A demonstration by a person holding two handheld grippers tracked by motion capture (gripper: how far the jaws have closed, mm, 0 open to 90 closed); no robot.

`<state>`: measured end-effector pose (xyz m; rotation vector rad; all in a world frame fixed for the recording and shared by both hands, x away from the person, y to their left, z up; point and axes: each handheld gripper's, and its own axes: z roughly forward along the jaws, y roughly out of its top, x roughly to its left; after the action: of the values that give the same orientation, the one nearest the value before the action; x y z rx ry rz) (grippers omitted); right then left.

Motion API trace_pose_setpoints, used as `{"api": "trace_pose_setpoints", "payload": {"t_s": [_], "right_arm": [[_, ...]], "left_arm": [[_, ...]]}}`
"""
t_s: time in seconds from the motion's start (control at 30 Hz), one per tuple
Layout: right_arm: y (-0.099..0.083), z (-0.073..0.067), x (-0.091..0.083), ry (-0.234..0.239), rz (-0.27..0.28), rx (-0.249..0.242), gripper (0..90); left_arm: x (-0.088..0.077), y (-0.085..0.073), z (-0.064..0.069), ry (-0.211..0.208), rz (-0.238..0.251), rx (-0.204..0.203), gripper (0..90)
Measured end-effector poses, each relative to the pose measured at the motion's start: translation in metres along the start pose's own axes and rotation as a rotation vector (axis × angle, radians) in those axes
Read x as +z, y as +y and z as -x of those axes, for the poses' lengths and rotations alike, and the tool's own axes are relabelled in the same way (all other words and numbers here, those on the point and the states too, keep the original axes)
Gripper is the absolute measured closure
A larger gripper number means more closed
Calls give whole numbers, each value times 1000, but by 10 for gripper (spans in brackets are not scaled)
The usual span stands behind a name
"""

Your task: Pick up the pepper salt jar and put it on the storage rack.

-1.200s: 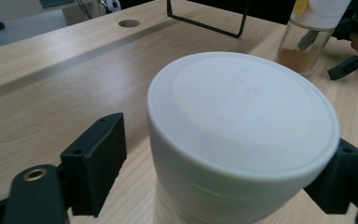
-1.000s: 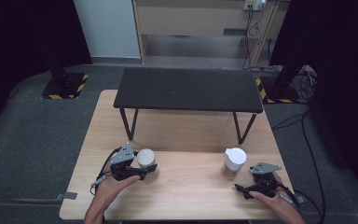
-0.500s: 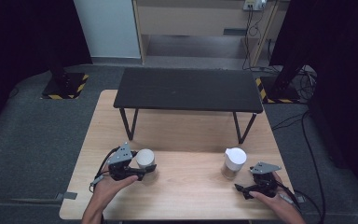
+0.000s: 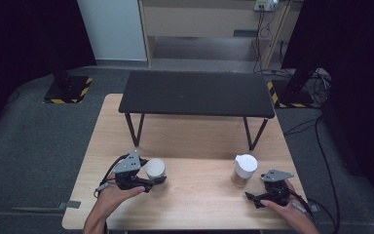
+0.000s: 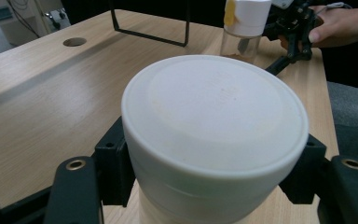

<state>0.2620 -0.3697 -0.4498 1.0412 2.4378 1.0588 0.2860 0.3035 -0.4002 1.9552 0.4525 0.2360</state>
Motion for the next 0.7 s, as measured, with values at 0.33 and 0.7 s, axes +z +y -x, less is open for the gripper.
{"api": "trace_pose_setpoints", "payload": {"t_s": [0.33, 0.7], "right_arm": [[0, 0, 0, 1, 0, -1, 13], [0, 0, 0, 0, 0, -1, 13]], "left_arm": [[3, 7, -1, -19, -26, 9, 326], [0, 16, -1, -32, -13, 14, 326]]}}
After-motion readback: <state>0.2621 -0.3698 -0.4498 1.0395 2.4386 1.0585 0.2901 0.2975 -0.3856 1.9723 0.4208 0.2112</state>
